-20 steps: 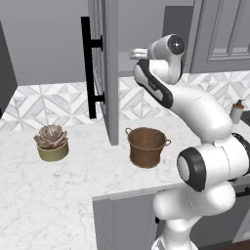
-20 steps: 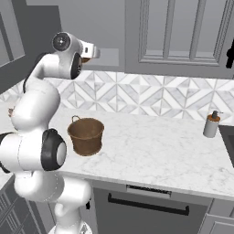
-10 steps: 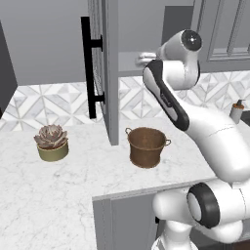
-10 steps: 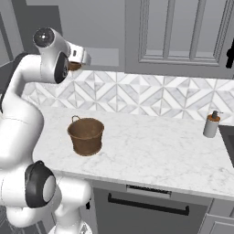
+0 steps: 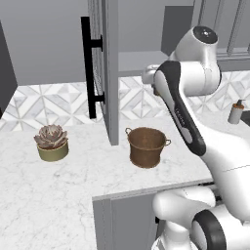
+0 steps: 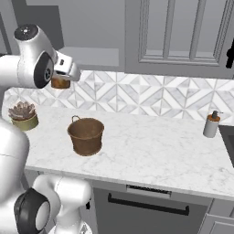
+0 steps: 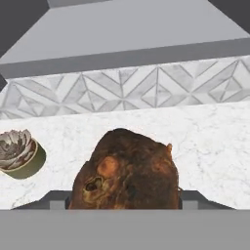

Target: Open the cabinet, pick up the bread from the cabinet and place it in the basket. Then move the basket to the dining counter.

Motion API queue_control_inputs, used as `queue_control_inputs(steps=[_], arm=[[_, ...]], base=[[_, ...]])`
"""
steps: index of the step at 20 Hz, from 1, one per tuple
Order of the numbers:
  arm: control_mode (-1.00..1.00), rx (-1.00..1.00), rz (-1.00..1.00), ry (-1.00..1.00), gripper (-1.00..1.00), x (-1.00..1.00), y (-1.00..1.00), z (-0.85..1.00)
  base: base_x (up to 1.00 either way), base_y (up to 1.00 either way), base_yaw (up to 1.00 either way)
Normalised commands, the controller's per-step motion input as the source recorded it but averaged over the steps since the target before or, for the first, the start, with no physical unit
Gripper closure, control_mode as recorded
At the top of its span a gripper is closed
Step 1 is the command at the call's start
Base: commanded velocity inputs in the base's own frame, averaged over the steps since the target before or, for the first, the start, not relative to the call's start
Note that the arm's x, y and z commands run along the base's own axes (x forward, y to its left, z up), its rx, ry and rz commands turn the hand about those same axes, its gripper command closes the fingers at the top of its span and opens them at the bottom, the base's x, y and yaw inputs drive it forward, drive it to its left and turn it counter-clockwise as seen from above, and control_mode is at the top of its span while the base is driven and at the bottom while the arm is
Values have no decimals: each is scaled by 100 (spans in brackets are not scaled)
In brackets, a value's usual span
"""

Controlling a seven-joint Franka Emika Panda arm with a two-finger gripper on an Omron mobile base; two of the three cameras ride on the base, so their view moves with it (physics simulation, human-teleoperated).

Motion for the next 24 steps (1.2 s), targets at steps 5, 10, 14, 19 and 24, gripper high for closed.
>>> queue_control_inputs(steps=[5,10,14,19,24], arm=[[-100,-4,0,22,100,-28,0,-93],[-100,-14,0,30,100,17,-4,-100],[-100,-12,-1,28,100,46,-15,-96],[-100,-2,0,20,100,57,-10,-80],[-100,0,0,10,100,59,0,-56]], base=[[0,0,0],[0,0,0],[0,0,0],[0,0,0],[0,0,0]])
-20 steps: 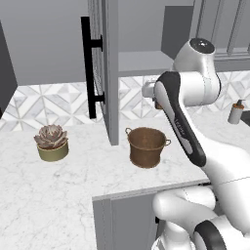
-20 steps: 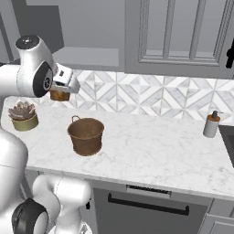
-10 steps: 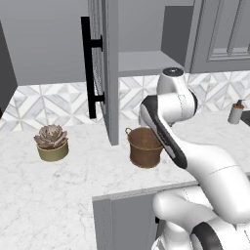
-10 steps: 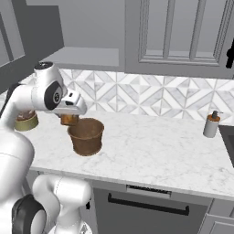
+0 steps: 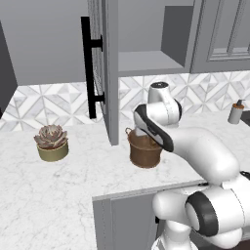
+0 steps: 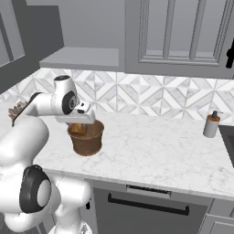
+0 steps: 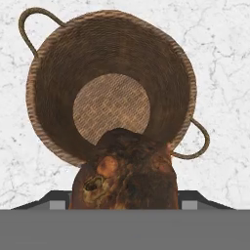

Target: Open the cabinet, pick up the bread from the cabinet and place it in the basket. Then move the basket to the dining counter.

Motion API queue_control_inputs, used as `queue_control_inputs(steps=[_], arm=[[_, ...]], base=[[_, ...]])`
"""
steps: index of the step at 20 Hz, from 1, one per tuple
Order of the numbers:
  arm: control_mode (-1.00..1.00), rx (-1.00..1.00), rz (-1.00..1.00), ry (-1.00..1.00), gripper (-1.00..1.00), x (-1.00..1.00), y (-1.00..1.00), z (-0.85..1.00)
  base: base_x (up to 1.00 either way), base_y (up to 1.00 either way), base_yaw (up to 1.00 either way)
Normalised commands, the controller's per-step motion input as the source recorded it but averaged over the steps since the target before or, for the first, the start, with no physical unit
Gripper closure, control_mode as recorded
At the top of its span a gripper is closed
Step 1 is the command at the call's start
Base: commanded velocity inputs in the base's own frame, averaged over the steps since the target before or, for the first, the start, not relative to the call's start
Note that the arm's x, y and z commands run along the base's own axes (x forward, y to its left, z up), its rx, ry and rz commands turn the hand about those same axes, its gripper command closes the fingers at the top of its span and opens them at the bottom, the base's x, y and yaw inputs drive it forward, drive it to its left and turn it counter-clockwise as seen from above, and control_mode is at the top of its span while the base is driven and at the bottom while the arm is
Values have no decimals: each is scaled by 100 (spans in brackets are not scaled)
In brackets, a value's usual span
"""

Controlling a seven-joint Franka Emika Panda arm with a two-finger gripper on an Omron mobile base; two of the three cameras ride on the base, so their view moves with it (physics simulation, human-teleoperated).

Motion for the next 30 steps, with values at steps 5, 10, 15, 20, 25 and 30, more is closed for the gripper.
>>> queue_control_inputs(steps=[5,10,15,20,25,30], arm=[[-100,2,0,4,100,47,0,-37],[-100,5,2,3,100,22,0,-27],[-100,0,8,0,100,0,0,-47],[-100,0,8,0,100,0,0,-31],[-100,1,8,0,100,6,0,-7],[-100,0,3,-1,-100,0,0,0]], base=[[0,0,0],[0,0,0],[0,0,0],[0,0,0],[0,0,0],[0,0,0]])
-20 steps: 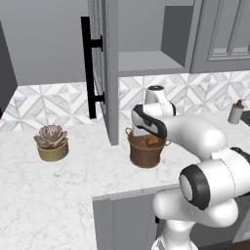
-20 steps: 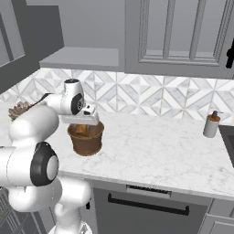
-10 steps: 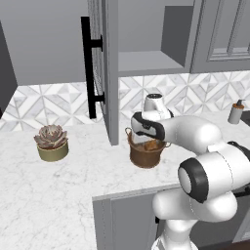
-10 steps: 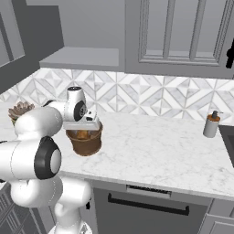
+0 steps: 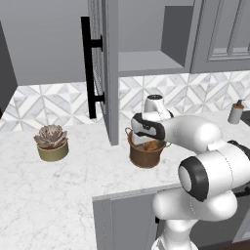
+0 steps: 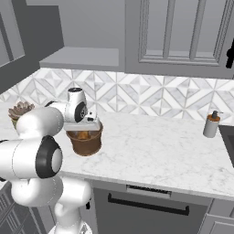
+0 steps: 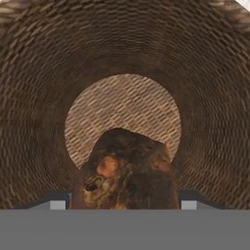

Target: Open the cabinet, pick up the bread from the cabinet and place it in the basket. Then move the basket to the dining counter.

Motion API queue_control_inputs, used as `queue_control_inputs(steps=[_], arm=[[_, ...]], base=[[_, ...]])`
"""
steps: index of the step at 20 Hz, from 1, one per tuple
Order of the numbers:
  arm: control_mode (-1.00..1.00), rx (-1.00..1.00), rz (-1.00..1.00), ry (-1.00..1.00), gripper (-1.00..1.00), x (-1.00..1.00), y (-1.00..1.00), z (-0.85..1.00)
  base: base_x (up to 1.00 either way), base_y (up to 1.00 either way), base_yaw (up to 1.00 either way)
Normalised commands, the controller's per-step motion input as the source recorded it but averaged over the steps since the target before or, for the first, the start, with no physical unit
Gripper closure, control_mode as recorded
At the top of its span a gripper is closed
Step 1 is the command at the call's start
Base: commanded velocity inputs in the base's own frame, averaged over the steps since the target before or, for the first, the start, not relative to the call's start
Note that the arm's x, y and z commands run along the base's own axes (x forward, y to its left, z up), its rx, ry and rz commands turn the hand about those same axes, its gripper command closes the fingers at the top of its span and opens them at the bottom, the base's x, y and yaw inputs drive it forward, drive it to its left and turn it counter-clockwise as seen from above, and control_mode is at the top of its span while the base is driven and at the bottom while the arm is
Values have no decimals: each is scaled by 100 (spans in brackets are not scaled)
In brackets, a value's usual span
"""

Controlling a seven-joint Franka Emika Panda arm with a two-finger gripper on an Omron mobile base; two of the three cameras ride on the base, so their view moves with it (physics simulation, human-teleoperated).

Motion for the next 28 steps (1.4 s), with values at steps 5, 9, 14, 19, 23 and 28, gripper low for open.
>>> queue_control_inputs(steps=[5,9,14,19,23,28], arm=[[-100,0,0,0,-100,6,0,1],[-100,0,0,0,-100,1,-7,14],[-100,3,0,0,-100,0,-5,34],[-100,0,-10,0,-100,0,-33,36],[-100,0,-14,0,-100,0,-33,32],[-100,5,-12,8,-100,20,-39,-3]], base=[[0,0,0],[0,0,0],[0,0,0],[0,0,0],[0,0,0],[0,0,0]])
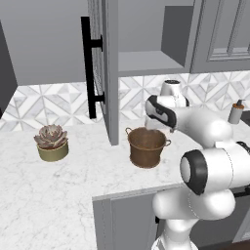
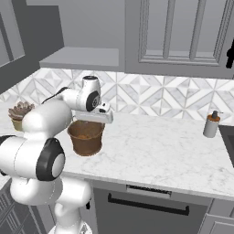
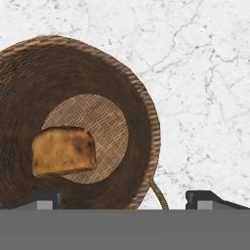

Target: Open the cabinet, pick up the bread from the cabinet and place it in the basket. Then move the basket to the dining counter.

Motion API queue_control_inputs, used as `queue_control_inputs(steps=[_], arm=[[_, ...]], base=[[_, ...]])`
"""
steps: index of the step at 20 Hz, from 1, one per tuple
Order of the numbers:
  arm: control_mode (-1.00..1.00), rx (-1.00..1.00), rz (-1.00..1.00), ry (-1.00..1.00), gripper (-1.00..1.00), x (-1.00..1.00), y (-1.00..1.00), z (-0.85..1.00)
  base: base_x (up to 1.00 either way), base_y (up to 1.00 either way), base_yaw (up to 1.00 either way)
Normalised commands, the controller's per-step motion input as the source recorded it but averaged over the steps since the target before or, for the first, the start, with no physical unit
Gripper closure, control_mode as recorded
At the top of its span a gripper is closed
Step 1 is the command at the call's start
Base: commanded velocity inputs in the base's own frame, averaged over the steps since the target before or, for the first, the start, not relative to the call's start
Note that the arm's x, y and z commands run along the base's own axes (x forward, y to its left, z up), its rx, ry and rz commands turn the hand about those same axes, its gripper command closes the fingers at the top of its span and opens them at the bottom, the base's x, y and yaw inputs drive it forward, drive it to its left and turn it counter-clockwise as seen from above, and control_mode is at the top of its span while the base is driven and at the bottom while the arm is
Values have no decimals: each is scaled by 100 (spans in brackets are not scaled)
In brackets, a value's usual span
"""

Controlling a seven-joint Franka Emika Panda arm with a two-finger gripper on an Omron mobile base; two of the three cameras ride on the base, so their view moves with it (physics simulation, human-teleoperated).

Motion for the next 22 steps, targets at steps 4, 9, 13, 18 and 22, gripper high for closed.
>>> queue_control_inputs(steps=[4,9,13,18,22], arm=[[-100,2,-8,2,-100,6,-31,-17],[-100,1,0,0,-100,0,-5,-27],[-100,4,0,0,-100,0,0,-25],[-100,1,0,0,-100,0,0,-37],[-100,0,0,0,-100,0,0,-26]], base=[[0,0,0],[0,0,0],[0,0,0],[0,0,0],[0,0,0]])
